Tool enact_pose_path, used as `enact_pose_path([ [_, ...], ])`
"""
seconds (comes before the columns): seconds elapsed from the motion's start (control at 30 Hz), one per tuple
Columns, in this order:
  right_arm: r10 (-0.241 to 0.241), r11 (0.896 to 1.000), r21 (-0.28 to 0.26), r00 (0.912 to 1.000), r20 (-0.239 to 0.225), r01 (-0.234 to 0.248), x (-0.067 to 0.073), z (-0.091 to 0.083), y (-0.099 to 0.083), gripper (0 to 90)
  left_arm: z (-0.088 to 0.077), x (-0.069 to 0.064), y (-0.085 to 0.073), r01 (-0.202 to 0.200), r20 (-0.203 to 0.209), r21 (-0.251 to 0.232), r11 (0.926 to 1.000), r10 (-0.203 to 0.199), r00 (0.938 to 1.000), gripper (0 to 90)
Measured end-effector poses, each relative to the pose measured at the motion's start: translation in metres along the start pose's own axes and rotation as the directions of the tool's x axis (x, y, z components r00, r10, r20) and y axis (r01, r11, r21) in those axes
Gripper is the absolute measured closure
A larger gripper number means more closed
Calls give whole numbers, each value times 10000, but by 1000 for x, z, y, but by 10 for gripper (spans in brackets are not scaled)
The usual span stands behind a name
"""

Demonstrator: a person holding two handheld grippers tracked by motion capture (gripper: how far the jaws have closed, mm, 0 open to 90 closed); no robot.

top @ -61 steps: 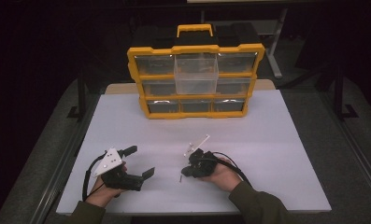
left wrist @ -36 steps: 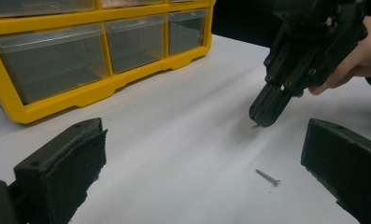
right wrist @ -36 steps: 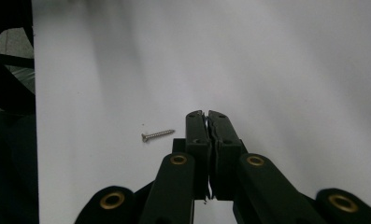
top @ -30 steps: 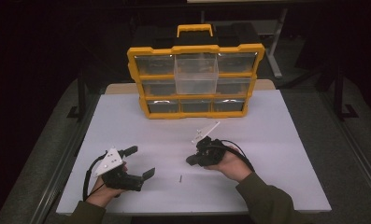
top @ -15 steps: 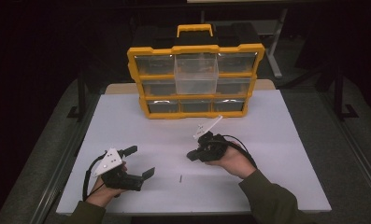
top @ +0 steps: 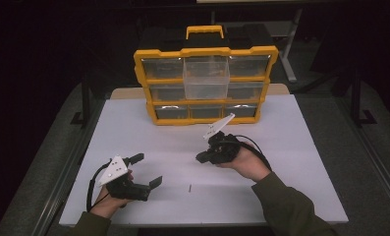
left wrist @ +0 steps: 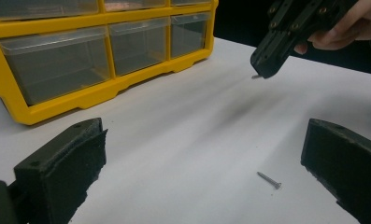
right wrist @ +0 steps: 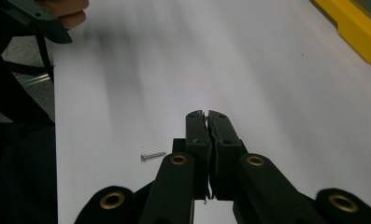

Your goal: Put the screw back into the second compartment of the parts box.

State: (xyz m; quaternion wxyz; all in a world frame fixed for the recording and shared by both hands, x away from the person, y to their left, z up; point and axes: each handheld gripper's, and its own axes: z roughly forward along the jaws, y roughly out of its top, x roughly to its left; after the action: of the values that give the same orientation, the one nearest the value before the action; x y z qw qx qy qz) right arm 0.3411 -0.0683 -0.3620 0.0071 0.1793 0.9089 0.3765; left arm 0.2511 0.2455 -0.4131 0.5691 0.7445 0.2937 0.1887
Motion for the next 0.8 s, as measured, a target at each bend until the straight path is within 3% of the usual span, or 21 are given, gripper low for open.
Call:
enact_pose_path([
  [0.27, -257, 9997, -57, 9996, 105, 258, -2, -12, 12, 870, 0, 1, 0, -88, 2, 77, 9999, 88, 10000, 0],
  [0.8, -123, 9994, -320, 9999, 46, 125, -6, -38, 30, 870, 0, 2, 0, -204, -38, 87, 9998, 205, 9998, 0],
])
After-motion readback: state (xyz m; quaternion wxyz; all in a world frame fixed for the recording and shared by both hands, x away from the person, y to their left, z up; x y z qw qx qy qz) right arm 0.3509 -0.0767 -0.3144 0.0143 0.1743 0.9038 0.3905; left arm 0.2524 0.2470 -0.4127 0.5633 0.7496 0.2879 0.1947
